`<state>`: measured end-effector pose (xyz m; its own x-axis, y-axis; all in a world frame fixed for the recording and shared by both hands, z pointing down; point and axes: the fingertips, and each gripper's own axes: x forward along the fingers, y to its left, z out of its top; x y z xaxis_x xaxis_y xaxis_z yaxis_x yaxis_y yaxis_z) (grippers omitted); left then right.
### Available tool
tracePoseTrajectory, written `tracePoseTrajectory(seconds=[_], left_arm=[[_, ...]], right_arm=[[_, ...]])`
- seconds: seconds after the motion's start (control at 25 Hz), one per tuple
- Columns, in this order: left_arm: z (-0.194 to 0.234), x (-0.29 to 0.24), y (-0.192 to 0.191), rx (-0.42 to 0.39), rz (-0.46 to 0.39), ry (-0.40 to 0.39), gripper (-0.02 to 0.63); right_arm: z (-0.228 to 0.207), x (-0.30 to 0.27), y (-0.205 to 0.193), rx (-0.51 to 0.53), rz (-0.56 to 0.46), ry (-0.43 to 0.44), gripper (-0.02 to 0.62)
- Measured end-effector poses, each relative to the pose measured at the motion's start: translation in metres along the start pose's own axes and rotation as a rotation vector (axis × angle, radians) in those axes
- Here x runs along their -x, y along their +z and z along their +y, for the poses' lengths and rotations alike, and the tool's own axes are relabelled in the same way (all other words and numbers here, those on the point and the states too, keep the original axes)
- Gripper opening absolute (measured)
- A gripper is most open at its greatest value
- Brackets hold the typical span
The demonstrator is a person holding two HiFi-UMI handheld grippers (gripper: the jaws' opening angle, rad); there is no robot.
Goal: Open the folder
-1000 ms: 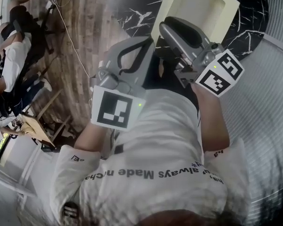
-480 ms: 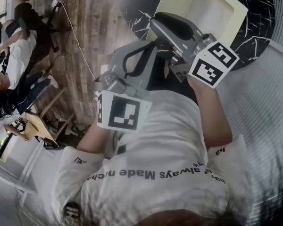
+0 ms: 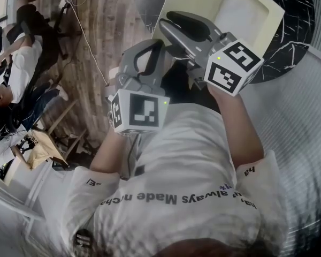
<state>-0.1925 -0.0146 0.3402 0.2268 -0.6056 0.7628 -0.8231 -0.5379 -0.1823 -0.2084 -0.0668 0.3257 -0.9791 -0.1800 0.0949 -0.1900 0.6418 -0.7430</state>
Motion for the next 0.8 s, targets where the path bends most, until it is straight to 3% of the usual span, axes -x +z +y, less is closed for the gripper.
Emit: tracePoseTrajectory(seconds=[0.44,0.8], left_arm=[[0.05,-0.018,-0.06,0.025,0.116,0.133,0.003],[0.076,-0.055,-0.122,-0.011,0.273,0.224,0.002]], right_arm=[[0.001,0.038,0.013,0.183,-0.007,-0.146,0.089],[0.002,0.094,0.019,0.213,-0.041,-0.248,0.084]])
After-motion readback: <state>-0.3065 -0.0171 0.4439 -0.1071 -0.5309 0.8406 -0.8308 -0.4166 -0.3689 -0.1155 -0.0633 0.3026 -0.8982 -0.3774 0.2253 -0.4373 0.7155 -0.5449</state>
